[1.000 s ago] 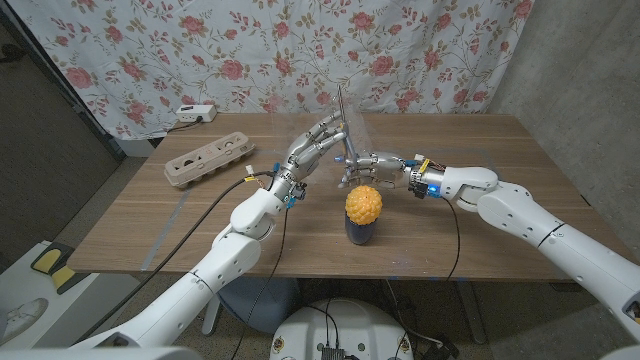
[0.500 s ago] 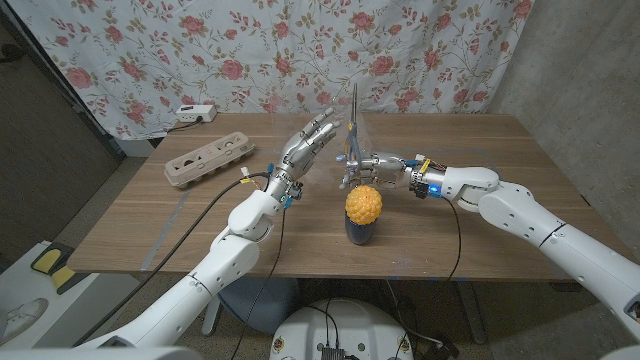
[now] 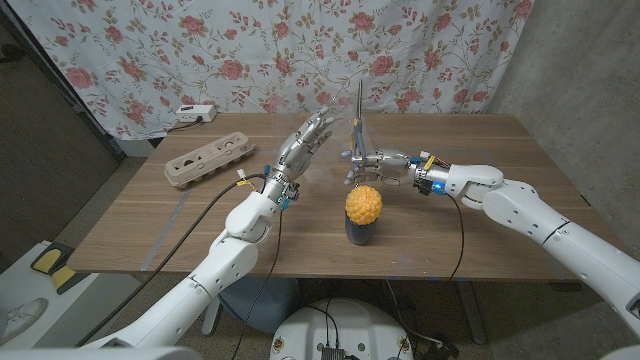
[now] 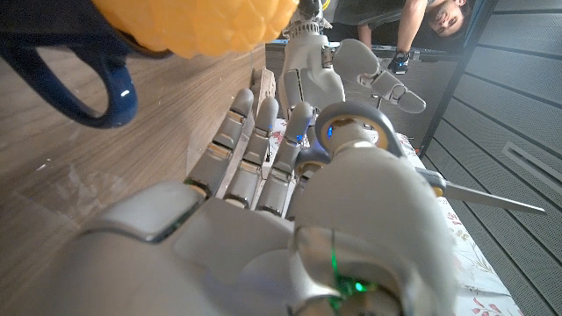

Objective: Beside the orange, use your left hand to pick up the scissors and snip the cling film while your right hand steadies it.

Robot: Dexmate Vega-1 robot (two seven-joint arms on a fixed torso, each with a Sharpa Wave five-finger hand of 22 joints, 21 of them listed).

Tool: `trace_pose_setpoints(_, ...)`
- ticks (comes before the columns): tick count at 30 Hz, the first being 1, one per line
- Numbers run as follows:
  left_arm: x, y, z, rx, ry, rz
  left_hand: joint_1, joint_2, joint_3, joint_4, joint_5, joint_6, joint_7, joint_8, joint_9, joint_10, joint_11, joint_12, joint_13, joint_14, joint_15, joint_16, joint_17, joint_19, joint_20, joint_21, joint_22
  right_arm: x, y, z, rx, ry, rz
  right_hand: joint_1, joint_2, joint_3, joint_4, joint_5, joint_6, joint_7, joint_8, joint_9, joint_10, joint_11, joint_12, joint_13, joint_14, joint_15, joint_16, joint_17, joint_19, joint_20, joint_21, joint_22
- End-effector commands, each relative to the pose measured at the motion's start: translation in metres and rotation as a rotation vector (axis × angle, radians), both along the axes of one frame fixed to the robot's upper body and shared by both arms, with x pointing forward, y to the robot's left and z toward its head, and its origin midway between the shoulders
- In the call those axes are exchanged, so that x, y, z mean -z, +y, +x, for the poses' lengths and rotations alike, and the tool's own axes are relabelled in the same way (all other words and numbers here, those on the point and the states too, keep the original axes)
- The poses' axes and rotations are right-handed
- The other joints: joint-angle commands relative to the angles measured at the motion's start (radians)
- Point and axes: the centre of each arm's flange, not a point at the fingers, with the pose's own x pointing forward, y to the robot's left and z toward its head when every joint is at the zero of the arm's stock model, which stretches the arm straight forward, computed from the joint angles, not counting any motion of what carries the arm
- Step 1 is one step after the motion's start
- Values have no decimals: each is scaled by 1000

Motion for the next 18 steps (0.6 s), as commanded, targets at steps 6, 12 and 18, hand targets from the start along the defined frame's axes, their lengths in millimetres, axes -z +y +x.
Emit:
trace_pose_setpoints(6, -1, 23, -25, -46, -62, 0, -20, -2, -13, 4, 13, 1, -2, 3, 3, -2, 1, -6, 3, -6, 4, 2, -1, -5, 5, -1, 3, -19, -18, -1, 28, 61, 43, -11, -4, 1, 5, 4, 1, 12, -7, 5, 65, -63, 2, 2, 38, -174, 4, 14, 12, -3, 31, 14)
trace_pose_setpoints(12, 0, 31, -34, -57, -77, -7, -24, -4, -16, 6, 16, 5, -2, 5, 3, 1, 1, -8, 3, -4, 4, 4, -4, -3, 6, 0, 3, -24, -19, -5, 33, 60, 41, -10, -3, 1, 4, 4, 1, 16, -10, 6, 63, -58, 3, 2, 43, -175, 5, 23, 26, -8, 46, 19)
trace_pose_setpoints(18, 2, 37, -41, -66, -84, -14, -27, -4, -19, 7, 20, 8, -2, 7, 3, 5, 0, -10, 3, -2, 5, 5, -7, -2, 7, 1, 3, -28, -19, -9, 29, 63, 54, -14, -2, 1, 6, 4, 1, 16, -12, 7, 61, -56, 1, -2, 50, -171, 1, 29, 49, -18, 66, 26)
